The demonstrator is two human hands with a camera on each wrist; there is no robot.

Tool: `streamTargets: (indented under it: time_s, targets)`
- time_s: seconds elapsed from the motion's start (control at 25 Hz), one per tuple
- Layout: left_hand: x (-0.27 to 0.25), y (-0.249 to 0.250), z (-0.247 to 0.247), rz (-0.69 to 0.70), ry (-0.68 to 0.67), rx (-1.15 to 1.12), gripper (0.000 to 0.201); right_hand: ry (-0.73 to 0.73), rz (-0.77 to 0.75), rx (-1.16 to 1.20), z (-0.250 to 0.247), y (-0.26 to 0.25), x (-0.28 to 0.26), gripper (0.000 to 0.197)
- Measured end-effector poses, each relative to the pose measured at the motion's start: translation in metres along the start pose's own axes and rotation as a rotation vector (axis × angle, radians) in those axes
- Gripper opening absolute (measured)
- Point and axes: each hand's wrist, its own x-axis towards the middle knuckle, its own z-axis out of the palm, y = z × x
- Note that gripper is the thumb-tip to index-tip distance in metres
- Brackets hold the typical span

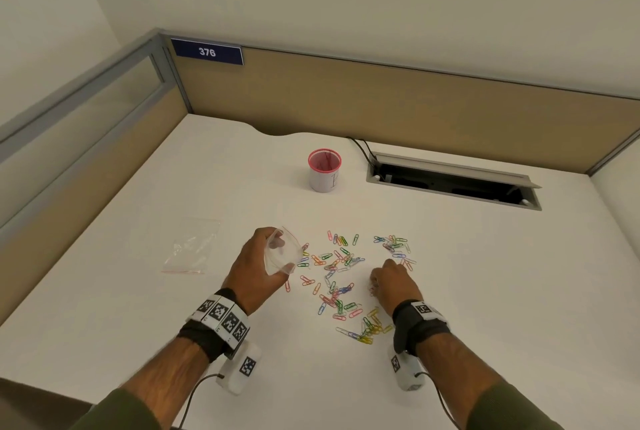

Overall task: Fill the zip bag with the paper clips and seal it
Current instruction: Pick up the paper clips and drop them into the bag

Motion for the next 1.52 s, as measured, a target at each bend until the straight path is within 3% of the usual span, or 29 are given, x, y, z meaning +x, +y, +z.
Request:
streamTargets:
  time_s: [0.12, 0.32, 0.64, 1.0, 1.2, 1.4, 1.52]
  targets:
    - [0.006, -0.003, -0.002, 0.004, -0.007, -0.005, 0.064, 0.017, -0.015, 0.024, -0.002, -0.002, 0.001, 0.028]
    - [0.01, -0.006, -0.003, 0.002, -0.019, -0.012, 0.064, -0.058, -0.032, 0.014, -0.003, 0.0, -0.001, 0.049]
    - [0.014, -0.002, -0.003, 0.017, -0.027, -0.014, 0.062, 0.038, -0.035, -0.031, 0.0, -0.002, -0.003, 0.017]
    - [0.014, 0.002, 0.003, 0.012, -0.021, -0.029, 0.06, 0.115, 0.114, 0.266, -0.02, 0.008, 0.005, 0.021]
    - [0.014, 0.004, 0.006, 0.012, -0.024, -0.027, 0.061, -0.038, -0.033, 0.122, -0.001, -0.017, 0.002, 0.041]
    - [0.013, 0.003, 0.004, 0.002, -0.027, -0.023, 0.063, 0.019, -0.137, -0.071, 0.008, -0.024, -0.001, 0.022]
    - [0.013, 0.004, 0.004, -0.001, -0.027, -0.02, 0.063, 0.048, -0.115, -0.032, 0.003, -0.023, 0.0, 0.018]
